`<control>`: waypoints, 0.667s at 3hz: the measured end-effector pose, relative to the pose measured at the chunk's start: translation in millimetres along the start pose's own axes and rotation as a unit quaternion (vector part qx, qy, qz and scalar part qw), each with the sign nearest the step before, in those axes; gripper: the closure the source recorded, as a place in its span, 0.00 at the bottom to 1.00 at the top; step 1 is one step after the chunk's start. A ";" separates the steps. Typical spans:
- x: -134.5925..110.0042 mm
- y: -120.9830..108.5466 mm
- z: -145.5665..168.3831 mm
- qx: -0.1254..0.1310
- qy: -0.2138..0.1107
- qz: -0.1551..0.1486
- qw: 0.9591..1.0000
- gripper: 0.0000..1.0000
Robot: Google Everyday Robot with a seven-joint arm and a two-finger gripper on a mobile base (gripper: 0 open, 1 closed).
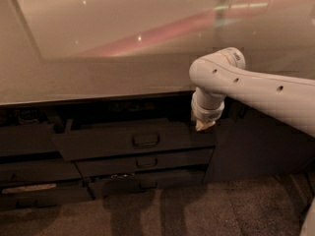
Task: Open top drawer
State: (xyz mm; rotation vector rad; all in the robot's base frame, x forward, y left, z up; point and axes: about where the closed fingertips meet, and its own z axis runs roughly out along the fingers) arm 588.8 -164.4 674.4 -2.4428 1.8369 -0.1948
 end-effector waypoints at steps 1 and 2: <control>-2.3 4.4 -4.1 0.010 -0.002 -0.003 1.000 1.00; -10.3 18.9 0.9 0.008 -0.002 -0.012 1.000 1.00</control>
Offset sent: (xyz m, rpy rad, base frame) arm -0.1438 0.0343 -0.0784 -0.0254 0.0064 0.1630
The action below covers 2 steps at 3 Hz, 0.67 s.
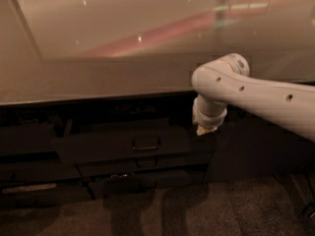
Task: Open top drawer
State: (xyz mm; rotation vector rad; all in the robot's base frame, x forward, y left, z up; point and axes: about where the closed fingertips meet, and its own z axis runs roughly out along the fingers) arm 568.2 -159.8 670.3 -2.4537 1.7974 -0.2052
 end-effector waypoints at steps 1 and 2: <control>0.2 -0.5 -3.3 0.000 0.000 0.000 1.000 1.00; -2.5 5.3 -3.2 0.000 0.000 -0.003 1.000 1.00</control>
Offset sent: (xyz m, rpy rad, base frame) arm -0.2207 0.0268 -0.1314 -0.0345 0.0149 0.1906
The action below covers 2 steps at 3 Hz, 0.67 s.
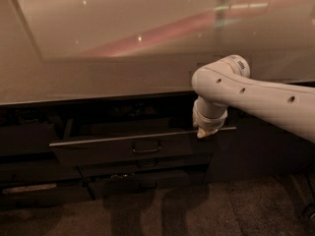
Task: Open top drawer
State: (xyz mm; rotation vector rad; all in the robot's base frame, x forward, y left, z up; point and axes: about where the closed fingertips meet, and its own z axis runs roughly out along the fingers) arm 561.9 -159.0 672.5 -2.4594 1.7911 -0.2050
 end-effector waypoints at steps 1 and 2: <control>0.0 -0.1 -2.0 0.000 0.000 0.000 1.000 1.00; -4.7 9.3 -8.8 0.012 -0.003 -0.005 1.000 1.00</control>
Offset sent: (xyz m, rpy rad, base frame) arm -0.2660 0.0256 -0.1410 0.0448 0.0806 0.2609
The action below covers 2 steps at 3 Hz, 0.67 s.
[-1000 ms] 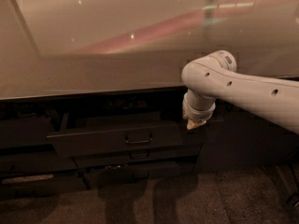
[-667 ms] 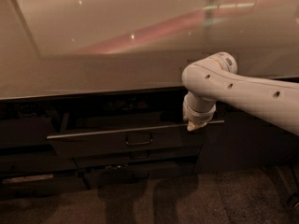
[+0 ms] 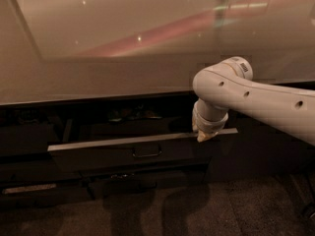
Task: Open top drawer
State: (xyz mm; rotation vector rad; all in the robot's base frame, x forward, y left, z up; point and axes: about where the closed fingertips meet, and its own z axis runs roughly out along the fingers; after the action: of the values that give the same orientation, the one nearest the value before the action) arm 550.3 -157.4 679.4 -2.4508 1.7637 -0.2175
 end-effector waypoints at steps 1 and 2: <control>-0.6 0.7 0.7 0.000 -0.001 -0.001 1.000 1.00; -1.4 2.4 -0.3 0.000 -0.001 -0.002 1.000 1.00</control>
Offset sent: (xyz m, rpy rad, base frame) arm -0.0728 0.0095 -0.0349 0.0541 -0.0086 0.0759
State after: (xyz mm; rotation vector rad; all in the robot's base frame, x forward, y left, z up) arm 547.6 -156.8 679.2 -2.4530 1.7585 -0.2143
